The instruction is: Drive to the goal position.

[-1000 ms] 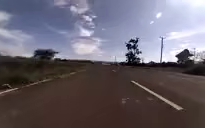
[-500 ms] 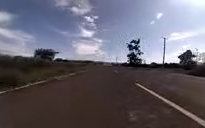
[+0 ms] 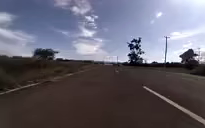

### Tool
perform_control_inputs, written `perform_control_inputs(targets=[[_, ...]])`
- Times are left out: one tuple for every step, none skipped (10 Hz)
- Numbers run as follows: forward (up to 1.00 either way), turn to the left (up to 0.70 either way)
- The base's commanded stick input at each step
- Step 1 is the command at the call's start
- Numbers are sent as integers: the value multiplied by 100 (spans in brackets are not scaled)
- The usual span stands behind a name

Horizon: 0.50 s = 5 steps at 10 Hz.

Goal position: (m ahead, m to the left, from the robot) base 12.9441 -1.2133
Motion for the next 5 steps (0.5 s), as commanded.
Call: perform_control_inputs(targets=[[100,0],[100,0],[100,0],[100,0],[100,0]])
